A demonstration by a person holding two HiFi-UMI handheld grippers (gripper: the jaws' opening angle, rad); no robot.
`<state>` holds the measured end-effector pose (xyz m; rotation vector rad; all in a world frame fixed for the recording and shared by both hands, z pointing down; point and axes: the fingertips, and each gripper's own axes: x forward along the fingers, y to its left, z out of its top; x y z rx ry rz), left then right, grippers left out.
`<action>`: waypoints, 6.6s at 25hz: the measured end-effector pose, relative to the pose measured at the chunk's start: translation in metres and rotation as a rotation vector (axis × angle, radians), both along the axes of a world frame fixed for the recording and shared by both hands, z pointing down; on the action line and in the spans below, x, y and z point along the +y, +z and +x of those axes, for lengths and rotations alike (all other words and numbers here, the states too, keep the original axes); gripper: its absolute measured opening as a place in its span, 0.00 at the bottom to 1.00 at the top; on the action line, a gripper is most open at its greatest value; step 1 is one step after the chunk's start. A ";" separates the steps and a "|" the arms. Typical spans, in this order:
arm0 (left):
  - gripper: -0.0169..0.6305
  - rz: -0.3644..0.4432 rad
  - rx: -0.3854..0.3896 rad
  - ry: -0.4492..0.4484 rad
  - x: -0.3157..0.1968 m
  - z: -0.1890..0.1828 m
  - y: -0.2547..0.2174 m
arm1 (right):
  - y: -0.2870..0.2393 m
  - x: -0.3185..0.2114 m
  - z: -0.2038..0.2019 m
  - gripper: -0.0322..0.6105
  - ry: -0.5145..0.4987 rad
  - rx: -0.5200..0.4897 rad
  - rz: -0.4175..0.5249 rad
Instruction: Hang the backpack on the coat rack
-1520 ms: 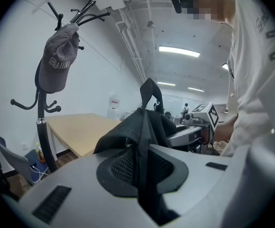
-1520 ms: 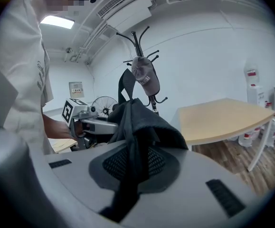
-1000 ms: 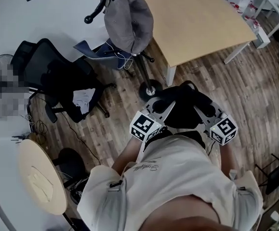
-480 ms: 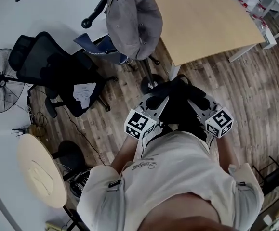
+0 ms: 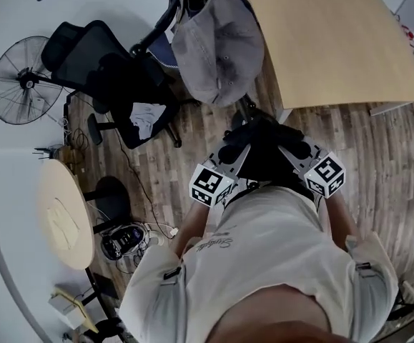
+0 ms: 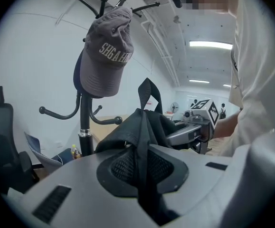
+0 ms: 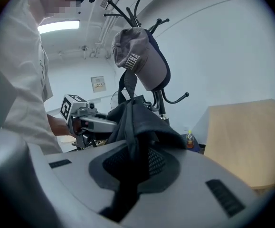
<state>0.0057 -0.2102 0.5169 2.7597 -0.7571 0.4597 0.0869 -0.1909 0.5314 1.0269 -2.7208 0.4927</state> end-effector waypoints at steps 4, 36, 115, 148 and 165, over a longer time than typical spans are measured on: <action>0.10 0.002 -0.028 -0.088 -0.016 -0.002 0.015 | 0.014 -0.022 -0.001 0.10 -0.101 0.009 0.006; 0.10 -0.122 -0.170 -0.325 -0.070 -0.021 0.096 | 0.097 -0.094 -0.017 0.10 -0.410 0.088 -0.136; 0.08 0.066 -0.033 -0.113 -0.029 -0.052 -0.022 | -0.053 -0.038 -0.014 0.04 0.144 0.063 0.138; 0.08 0.296 -0.004 -0.431 -0.046 -0.052 -0.132 | -0.156 -0.053 0.005 0.04 0.078 0.009 0.391; 0.08 0.248 -0.021 -0.455 -0.055 -0.057 -0.112 | -0.133 -0.065 0.011 0.04 0.057 0.063 0.344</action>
